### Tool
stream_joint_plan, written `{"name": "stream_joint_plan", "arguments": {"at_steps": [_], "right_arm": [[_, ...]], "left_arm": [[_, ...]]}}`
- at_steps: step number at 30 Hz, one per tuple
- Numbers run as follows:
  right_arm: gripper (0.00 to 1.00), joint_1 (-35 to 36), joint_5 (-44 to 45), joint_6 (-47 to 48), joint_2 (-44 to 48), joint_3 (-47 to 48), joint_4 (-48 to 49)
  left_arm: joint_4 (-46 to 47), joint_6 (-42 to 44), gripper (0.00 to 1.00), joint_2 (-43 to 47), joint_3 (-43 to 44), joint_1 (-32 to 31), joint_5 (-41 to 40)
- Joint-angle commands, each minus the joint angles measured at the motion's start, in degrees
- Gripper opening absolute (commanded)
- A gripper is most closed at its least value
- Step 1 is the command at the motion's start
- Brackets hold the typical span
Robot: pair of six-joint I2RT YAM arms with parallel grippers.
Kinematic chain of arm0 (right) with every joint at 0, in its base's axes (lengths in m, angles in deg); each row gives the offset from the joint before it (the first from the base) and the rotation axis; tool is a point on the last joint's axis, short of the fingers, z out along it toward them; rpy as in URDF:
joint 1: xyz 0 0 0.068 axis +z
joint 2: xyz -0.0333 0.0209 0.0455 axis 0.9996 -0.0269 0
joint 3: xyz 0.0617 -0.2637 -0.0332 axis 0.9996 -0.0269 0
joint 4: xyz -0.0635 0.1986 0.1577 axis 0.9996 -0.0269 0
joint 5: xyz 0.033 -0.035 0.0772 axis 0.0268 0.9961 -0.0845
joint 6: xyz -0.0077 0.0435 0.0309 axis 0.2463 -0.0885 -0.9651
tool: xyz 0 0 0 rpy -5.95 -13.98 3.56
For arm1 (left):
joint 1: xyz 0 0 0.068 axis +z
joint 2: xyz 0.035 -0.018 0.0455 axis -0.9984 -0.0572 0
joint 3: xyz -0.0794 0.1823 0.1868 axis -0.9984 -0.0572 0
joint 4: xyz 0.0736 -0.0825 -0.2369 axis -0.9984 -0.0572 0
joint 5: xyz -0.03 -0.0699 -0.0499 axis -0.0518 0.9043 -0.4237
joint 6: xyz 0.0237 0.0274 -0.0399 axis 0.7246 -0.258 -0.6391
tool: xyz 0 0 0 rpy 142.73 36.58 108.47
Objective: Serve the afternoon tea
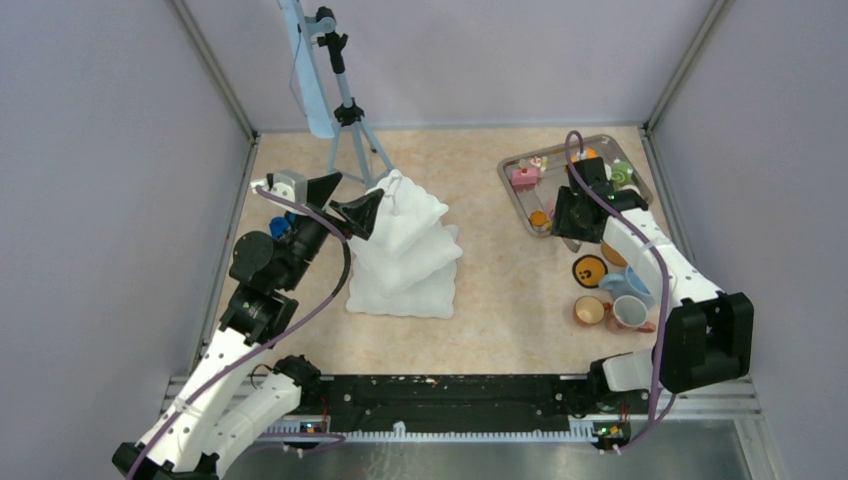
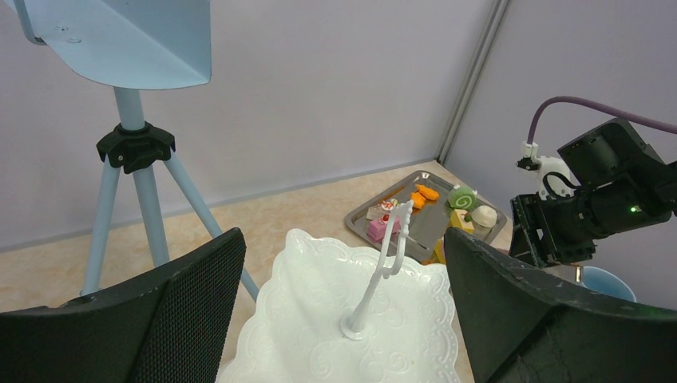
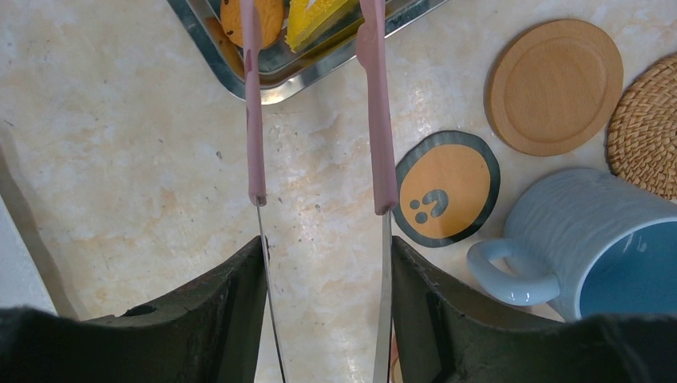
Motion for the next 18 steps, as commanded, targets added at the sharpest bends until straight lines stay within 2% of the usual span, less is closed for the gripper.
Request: {"name": "stream_joint_plan", "arguments": {"at_steps": [1,18], "right_arm": [[0.52,-0.52,2.47,-0.39,-0.34,3.43,2.61],[0.52,-0.62,4.86,-1.99,-6.62,4.23,6.04]], "left_arm": [[2.33,0.60,0.99,0.30,0.14,-0.19,-0.54],[2.45,0.50,0.99,-0.34,0.04,-0.36,-0.34]]}}
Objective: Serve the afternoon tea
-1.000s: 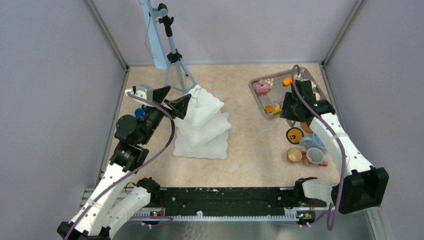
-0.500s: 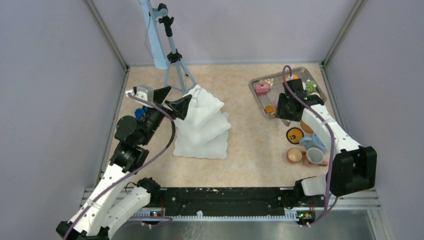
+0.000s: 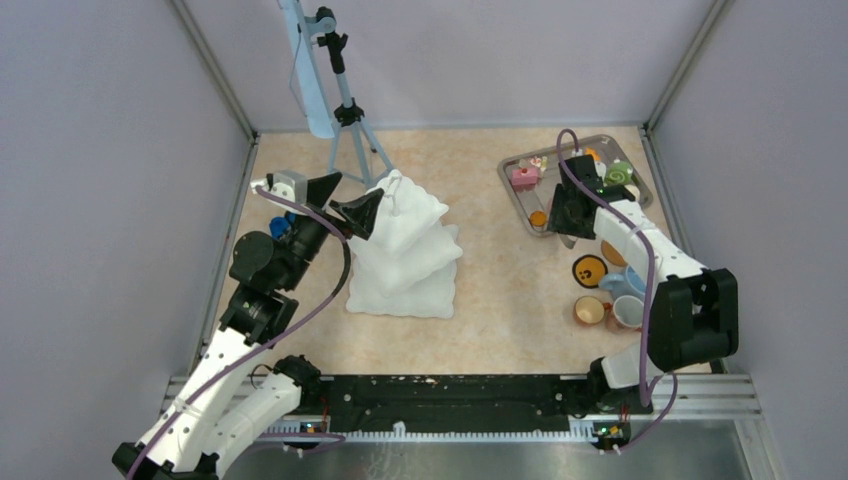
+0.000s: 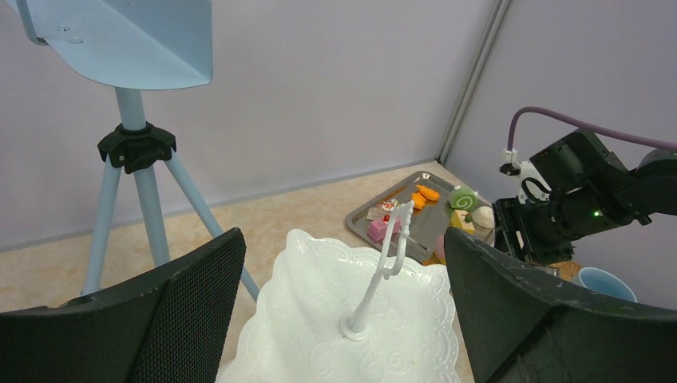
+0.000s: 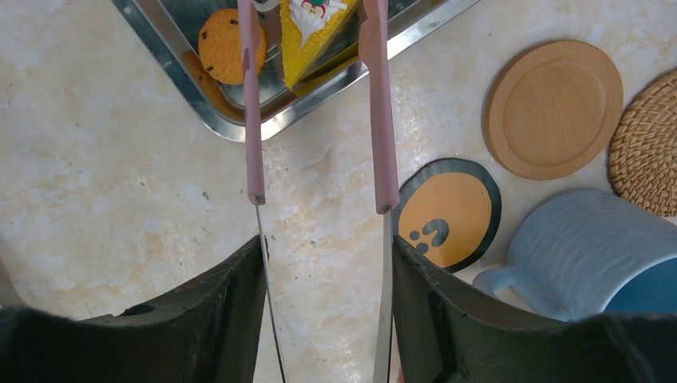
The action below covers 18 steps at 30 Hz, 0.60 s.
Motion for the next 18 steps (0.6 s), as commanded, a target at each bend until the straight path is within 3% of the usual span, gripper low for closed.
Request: {"name": "stream_joint_plan", "arguments": {"at_steps": [1,18], "right_arm": [[0.52,-0.55,1.96,-0.91,-0.69,3.40,2.13],[0.34,-0.60,3.73,1.66,-0.40,1.45,4.33]], "left_arm": [[2.51,0.47,0.99,-0.27,0.01,-0.27,0.00],[2.66,0.13,0.99,-0.53,-0.15,-0.39,0.36]]}}
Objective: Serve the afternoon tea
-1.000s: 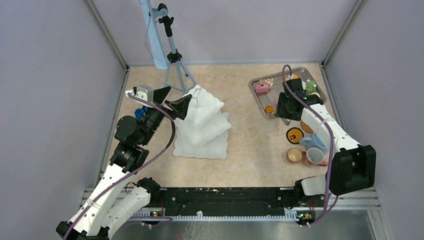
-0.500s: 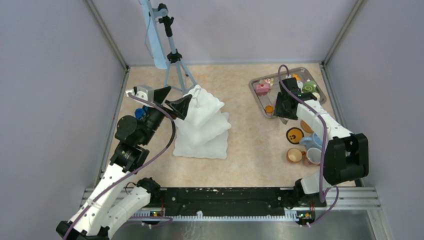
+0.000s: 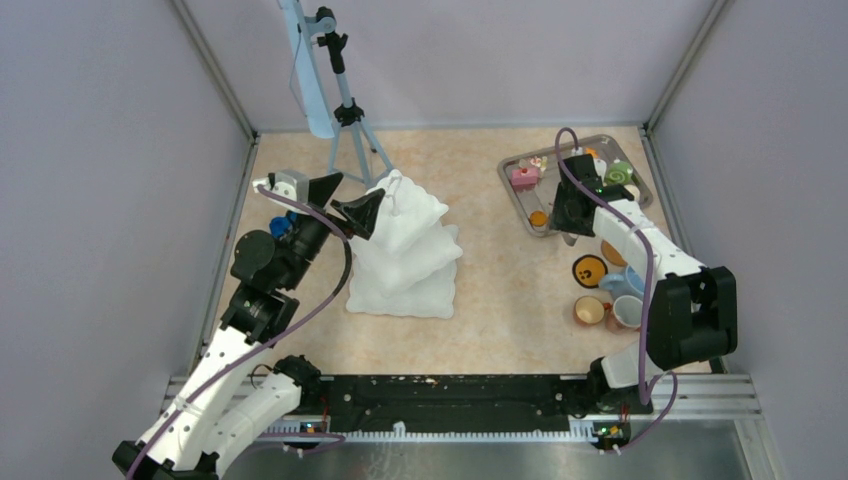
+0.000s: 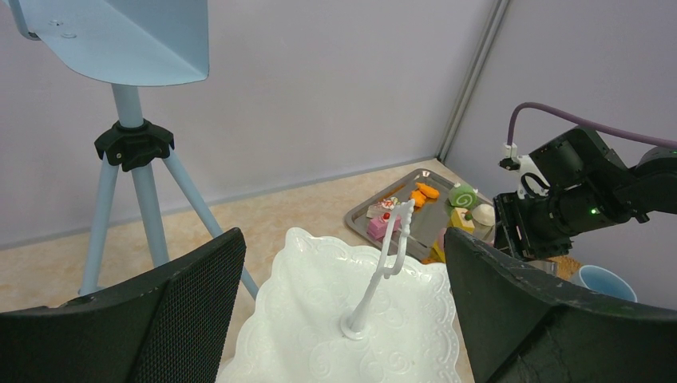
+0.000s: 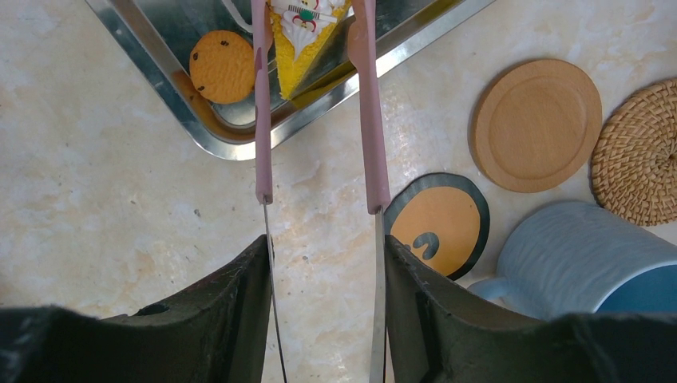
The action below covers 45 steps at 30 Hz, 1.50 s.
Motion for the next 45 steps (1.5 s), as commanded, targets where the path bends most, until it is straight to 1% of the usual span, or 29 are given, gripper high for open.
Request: {"name": "stream_joint_plan", "arguments": {"at_steps": [1,4,7,9,12,15,18,20,22,23,24,25,26,28,30,33,36,38,40,42,45], "right_arm": [[0.34,-0.59,1.47,0.91,0.35,1.33,2.77],[0.36,-0.56,1.41,1.12,0.30,1.07,3.30],[0.44,-0.60,1.37,1.40,-0.24,1.25,3.50],[0.47,-0.55,1.18,1.35,-0.72,1.59,3.58],[0.49,-0.54,0.67,1.47,-1.69,1.78,3.91],[0.53,-0.55,0.40,1.51,-2.66,2.04,4.04],[0.53,-0.56,0.26,1.56,-3.05,2.20,4.21],[0.51,-0.54,0.37,1.72,-3.12,2.22,4.23],[0.46,-0.54,1.09,1.86,-2.98,2.18,4.16],[0.42,-0.56,1.65,2.01,-2.44,2.06,4.24],[0.33,-0.56,2.08,2.25,-1.77,1.79,4.48],[0.27,-0.54,2.45,2.56,-0.81,1.55,4.79],[0.24,-0.54,2.81,3.00,0.09,1.42,4.99],[0.22,-0.55,3.58,4.56,2.39,1.19,4.88],[0.20,-0.54,1.78,9.06,5.65,0.25,6.08],[0.16,-0.49,-4.27,12.75,11.45,-1.76,5.42],[0.16,0.80,-11.91,13.71,16.62,-5.06,3.52],[0.16,3.73,-14.90,13.06,19.37,-7.16,2.51],[0.17,9.68,-16.55,12.91,21.34,-9.29,3.19],[0.17,14.96,-17.13,12.38,22.57,-11.79,5.32],[0.18,20.31,-16.26,11.12,22.42,-14.55,8.99]], "left_arm": [[2.68,0.15,0.99,-0.17,-0.13,-0.28,0.26],[2.73,0.15,0.99,-0.23,-0.21,-0.30,0.31],[2.75,0.15,0.99,-0.08,-0.21,-0.24,0.39],[2.71,0.13,0.99,-0.09,-0.21,-0.30,0.42],[2.76,0.15,0.99,0.01,-0.22,-0.31,0.36],[2.71,0.23,0.99,-0.04,-0.21,-0.28,0.31],[2.74,0.32,0.99,-0.05,-0.15,-0.30,0.34],[2.74,0.32,0.99,-0.02,-0.20,-0.22,0.28],[2.77,0.32,0.99,-0.01,-0.17,-0.27,0.23],[2.77,0.32,0.99,-0.11,-0.14,-0.25,0.28],[2.77,0.32,0.99,-0.13,-0.18,-0.30,0.20],[2.77,0.32,0.99,-0.20,-0.23,-0.31,0.23],[2.77,0.39,0.99,-0.25,-0.19,-0.28,0.18],[2.72,0.61,0.99,-0.33,-0.17,-0.30,-0.01],[2.60,0.82,0.99,-0.49,-0.19,-0.30,-0.28],[2.33,1.23,0.99,-0.61,0.01,-0.28,-0.67],[2.24,1.68,0.99,-0.77,0.05,-0.31,-1.57],[2.23,1.88,0.99,-0.91,0.18,-0.14,-1.65],[2.07,2.12,0.99,-0.99,0.30,-0.04,-1.82],[1.94,2.37,0.99,-0.94,0.38,0.00,-2.19],[1.72,2.65,0.99,-0.64,0.46,-0.04,-2.38]]}}
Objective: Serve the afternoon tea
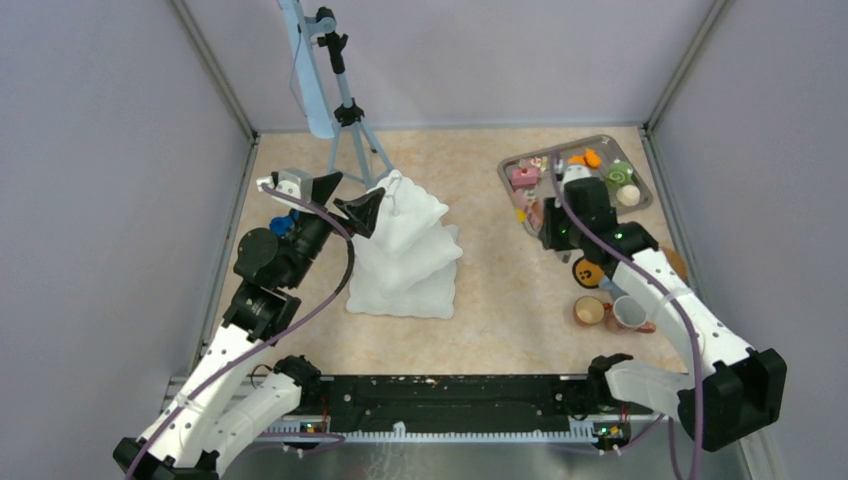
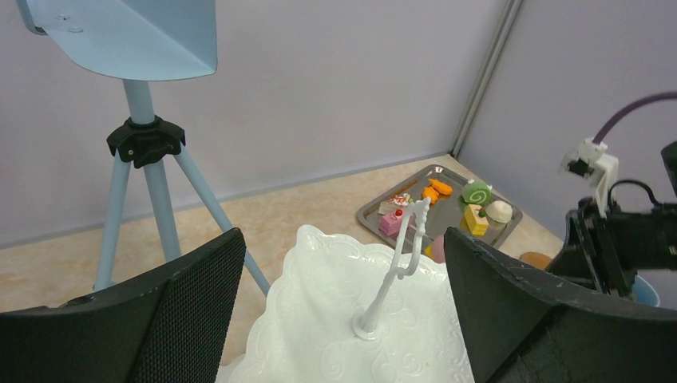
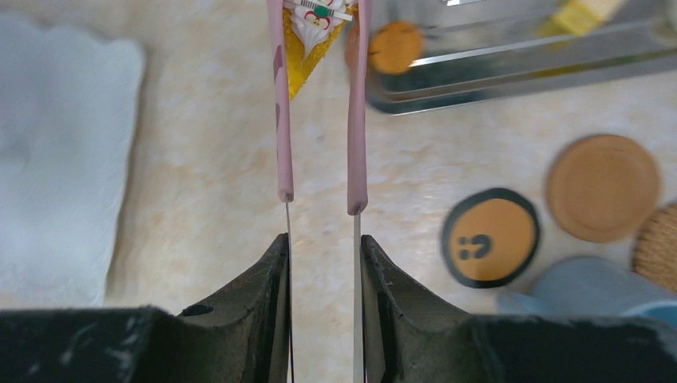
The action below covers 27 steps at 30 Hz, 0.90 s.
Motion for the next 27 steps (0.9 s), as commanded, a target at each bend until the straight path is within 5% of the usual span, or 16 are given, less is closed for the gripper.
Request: {"name": "stream_joint_plan", "arguments": {"at_steps": [1,12,27], "right_arm": [[0.18,7.10,-0.93,-0.99,0.25,-3.55,5.87],[0.18,16.96,0.09,0.76,-2.08,-9.70,22.46],[0.27,18.65,-1.41,6.21,-13.22,-9.47,37.10]], "left_arm": [[1.70,1.14,0.99,0.27,0.49,0.09,-0.88],[1.73,0.59,0.99,-0.77,0.49,0.06,0.26],[1.72,0.96,0.99,-1.07,0.43,0.10,-0.15]]}}
